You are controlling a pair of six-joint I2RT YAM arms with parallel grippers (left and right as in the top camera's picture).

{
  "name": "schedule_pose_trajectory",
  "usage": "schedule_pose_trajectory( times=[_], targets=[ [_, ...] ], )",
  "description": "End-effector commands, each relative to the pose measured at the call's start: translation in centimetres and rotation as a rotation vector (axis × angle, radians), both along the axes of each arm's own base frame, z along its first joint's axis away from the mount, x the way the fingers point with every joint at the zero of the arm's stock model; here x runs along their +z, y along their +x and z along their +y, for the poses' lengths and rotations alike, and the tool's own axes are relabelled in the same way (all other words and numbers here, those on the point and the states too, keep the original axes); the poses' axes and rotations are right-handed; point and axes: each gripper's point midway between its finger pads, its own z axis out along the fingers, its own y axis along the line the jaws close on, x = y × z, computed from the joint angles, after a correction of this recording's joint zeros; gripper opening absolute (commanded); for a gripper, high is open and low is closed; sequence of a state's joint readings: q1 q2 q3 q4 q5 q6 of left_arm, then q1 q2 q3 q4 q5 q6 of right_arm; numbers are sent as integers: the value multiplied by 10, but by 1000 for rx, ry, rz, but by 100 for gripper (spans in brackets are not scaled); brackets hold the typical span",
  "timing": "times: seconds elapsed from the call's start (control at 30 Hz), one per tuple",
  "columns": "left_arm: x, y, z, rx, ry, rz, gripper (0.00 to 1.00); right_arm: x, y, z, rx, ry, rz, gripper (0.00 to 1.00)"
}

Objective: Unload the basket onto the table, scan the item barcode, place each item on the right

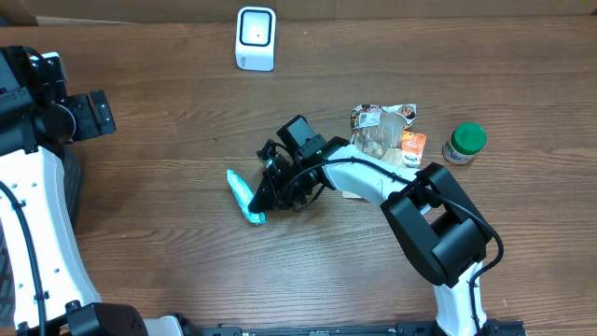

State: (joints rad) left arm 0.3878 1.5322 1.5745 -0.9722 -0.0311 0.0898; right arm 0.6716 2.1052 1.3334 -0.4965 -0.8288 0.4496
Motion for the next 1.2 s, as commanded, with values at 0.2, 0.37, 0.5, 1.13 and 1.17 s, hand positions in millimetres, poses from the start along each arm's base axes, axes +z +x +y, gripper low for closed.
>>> schedule_pose_trajectory(
  times=[0.2, 0.37, 0.5, 1.13, 1.17],
  targets=[
    [0, 0, 0, -22, 15, 8, 100, -21, 42, -48, -156, -166, -37, 45],
    [0, 0, 0, -22, 15, 8, 100, -8, 63, -69, -140, -172, -102, 56],
    [0, 0, 0, -22, 15, 8, 100, 5, 73, -75, -100, -162, -153, 72],
    [0, 0, 0, -22, 15, 8, 100, -25, 35, -52, -256, -399, -36, 42],
    [0, 0, 0, -22, 15, 8, 100, -25, 35, -52, -255, -399, -36, 39]
  ],
)
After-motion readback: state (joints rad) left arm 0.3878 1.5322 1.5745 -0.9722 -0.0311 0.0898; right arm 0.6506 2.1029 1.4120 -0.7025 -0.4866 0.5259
